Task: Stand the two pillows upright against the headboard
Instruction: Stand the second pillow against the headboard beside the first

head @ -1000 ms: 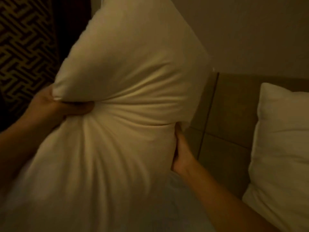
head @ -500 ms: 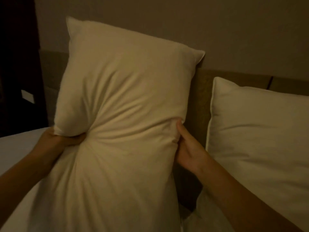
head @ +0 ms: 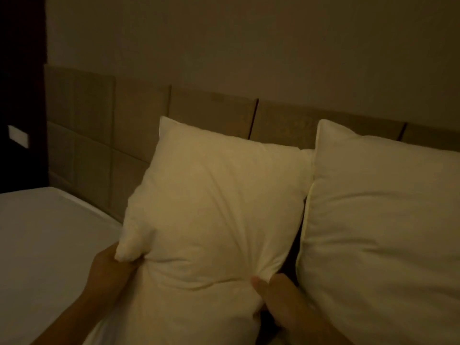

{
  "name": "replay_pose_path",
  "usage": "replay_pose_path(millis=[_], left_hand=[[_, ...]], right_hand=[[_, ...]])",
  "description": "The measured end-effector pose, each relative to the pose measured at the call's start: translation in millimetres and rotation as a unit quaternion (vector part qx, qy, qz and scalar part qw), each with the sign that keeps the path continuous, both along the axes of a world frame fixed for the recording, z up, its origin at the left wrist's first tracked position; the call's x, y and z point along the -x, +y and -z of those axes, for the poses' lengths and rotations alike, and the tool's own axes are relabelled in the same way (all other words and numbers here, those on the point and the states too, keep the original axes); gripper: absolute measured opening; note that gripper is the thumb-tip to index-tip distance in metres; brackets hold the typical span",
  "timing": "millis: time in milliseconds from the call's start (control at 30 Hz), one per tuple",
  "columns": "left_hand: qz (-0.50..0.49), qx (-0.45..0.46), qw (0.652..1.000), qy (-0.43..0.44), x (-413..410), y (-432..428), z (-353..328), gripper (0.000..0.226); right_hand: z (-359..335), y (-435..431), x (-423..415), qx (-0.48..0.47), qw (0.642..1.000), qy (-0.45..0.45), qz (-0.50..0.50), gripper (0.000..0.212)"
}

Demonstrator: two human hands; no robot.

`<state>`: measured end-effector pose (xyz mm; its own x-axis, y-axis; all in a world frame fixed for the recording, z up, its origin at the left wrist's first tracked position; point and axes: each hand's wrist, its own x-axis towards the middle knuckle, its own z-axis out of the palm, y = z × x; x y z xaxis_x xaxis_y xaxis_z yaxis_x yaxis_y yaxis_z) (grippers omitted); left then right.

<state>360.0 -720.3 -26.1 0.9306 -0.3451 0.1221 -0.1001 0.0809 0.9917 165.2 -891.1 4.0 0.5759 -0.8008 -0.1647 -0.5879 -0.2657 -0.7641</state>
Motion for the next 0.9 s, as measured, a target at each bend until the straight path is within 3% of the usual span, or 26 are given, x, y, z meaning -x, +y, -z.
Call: replay_pose_path(millis=[100, 200, 300, 400, 467, 500, 533, 567, 667, 767, 867, 900], left_hand=[[-0.018, 0.036, 0.999, 0.024, -2.9, -2.0, 3.7, 0.018], [-0.028, 0.084, 0.995, 0.051, -3.5, -7.6, -1.2, 0.029], [-0.038, 0.100, 0.993, 0.052, -15.6, -9.1, -25.9, 0.019], [-0.056, 0.150, 0.986, 0.041, -45.6, -4.4, -45.5, 0.025], [-0.071, 0.161, 0.984, 0.016, -72.0, 0.5, -45.5, 0.010], [-0.070, 0.155, 0.985, 0.000, -86.6, 0.9, -38.4, 0.017], [-0.073, 0.150, 0.986, -0.016, -100.3, -0.6, -30.6, 0.040], [-0.087, 0.137, 0.987, -0.003, -104.0, -4.7, -25.5, 0.050], [-0.050, 0.112, 0.992, -0.013, -68.7, -38.4, -22.9, 0.006], [0.017, 0.036, 0.998, -0.053, -18.1, -83.5, -2.7, 0.027], [0.029, 0.017, 0.999, 0.022, -18.4, -94.0, 7.9, 0.027], [0.033, 0.018, 0.999, 0.021, -23.1, -91.3, 7.0, 0.037]], right_hand=[[-8.3, -2.9, 1.0, -0.024, 0.999, -0.021, 0.008, 0.028], [-22.5, -4.8, 0.6, -0.050, 0.994, -0.091, 0.030, 0.020], [-34.8, -1.9, -5.5, -0.064, 0.980, -0.187, 0.038, 0.014], [-44.1, 7.4, -19.3, 0.044, 0.966, -0.253, 0.034, 0.025], [-54.0, 18.0, -26.9, 0.110, 0.953, -0.282, 0.017, 0.031], [-57.4, 21.7, -29.5, 0.137, 0.946, -0.295, 0.008, 0.029], [-57.5, 22.4, -31.4, 0.156, 0.940, -0.304, 0.004, 0.027], [-54.8, 20.0, -31.5, 0.168, 0.937, -0.305, 0.009, 0.026], [-29.6, -3.3, -21.8, 0.142, 0.944, -0.284, 0.090, 0.030], [-2.6, -22.9, -7.9, 0.100, 0.974, -0.150, 0.137, 0.035], [4.3, -32.9, -2.3, 0.096, 0.984, -0.090, 0.116, 0.035], [3.1, -33.0, -0.4, 0.110, 0.987, -0.056, 0.103, 0.038]])
